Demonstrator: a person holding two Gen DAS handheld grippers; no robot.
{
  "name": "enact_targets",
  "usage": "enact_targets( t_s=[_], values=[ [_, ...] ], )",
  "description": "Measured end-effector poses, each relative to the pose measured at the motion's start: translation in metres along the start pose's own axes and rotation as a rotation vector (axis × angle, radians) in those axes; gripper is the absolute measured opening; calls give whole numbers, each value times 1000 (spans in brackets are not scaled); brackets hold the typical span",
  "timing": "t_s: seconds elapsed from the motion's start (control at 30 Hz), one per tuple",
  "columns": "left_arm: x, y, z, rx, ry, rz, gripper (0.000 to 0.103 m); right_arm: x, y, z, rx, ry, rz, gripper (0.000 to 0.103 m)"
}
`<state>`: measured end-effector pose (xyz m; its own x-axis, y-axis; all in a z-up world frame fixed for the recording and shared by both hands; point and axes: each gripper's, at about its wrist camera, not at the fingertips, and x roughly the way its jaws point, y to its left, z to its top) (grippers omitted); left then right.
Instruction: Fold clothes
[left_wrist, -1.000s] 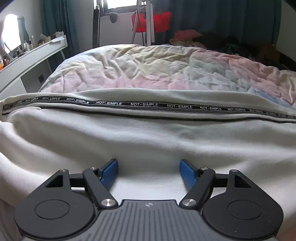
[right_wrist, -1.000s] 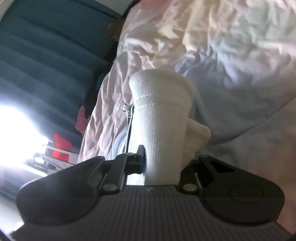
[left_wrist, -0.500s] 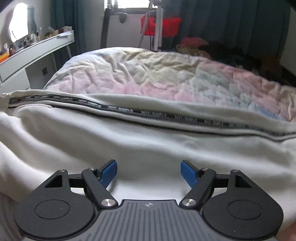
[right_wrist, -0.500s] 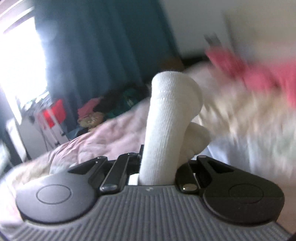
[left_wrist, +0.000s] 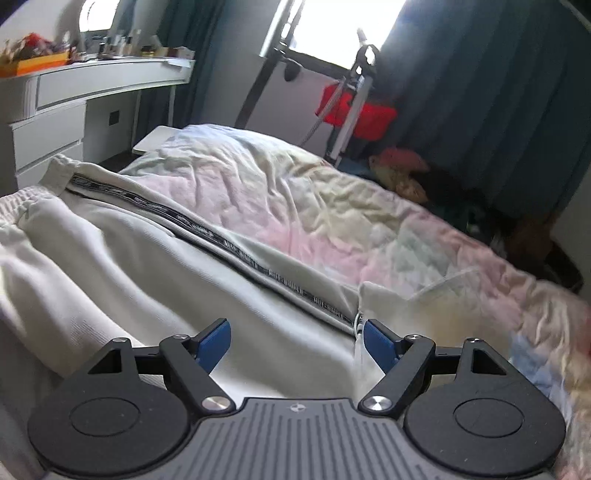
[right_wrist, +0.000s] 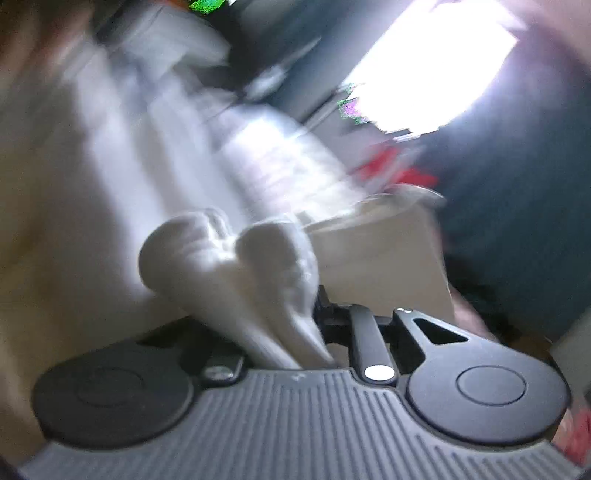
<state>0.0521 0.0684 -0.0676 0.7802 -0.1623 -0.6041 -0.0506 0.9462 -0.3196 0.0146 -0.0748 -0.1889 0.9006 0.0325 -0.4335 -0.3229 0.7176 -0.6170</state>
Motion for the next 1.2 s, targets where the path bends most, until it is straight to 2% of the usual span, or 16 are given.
enact_targets(
  t_s=[0.03,0.1,0.23,0.27,0.47,0.53,0.6,0.63,0.67,0.7,0.8,0.9,0.97,1.03,1.1,1.2],
  values=[
    [-1,3,2,-13,-4,-2,81,5,9,-4,-36,18,13,15],
    [0,7,5,-37,-2,-14,81,3,-3,-4,15,1,13,15],
    [3,9,8,-62,-5,-47,81,-24,-8,8,13,-144,-77,15],
    [3,8,8,-61,-7,-52,81,-26,-8,11,26,-157,-62,15],
    [6,1,2,-32,-4,-70,81,-5,-9,13,137,-70,71,19],
    [3,-2,0,-23,-19,-61,81,-8,-21,18,223,-43,148,27],
    [2,-4,-1,-13,-34,-51,81,-13,-37,21,370,-9,280,54],
    [2,-4,-1,-7,-38,-48,81,-14,-48,21,462,0,359,63],
    [2,-5,0,-1,-42,-44,81,-19,-58,19,536,7,423,78],
    [3,-5,0,2,-37,-46,81,-28,-66,17,591,7,478,83],
    [9,-8,0,23,-11,-55,81,-57,-79,12,694,-24,564,83],
    [20,-17,5,72,15,-82,80,-94,-93,2,763,-73,511,83],
    [28,-28,9,119,31,-112,72,-106,-110,-10,811,-77,422,83],
    [36,-40,12,163,27,-138,70,-120,-119,-24,856,-34,299,83],
    [49,-51,13,192,64,-169,68,-109,-129,-40,925,34,200,83],
    [72,-65,15,237,128,-196,64,-93,-140,-53,993,86,168,83]
  ],
)
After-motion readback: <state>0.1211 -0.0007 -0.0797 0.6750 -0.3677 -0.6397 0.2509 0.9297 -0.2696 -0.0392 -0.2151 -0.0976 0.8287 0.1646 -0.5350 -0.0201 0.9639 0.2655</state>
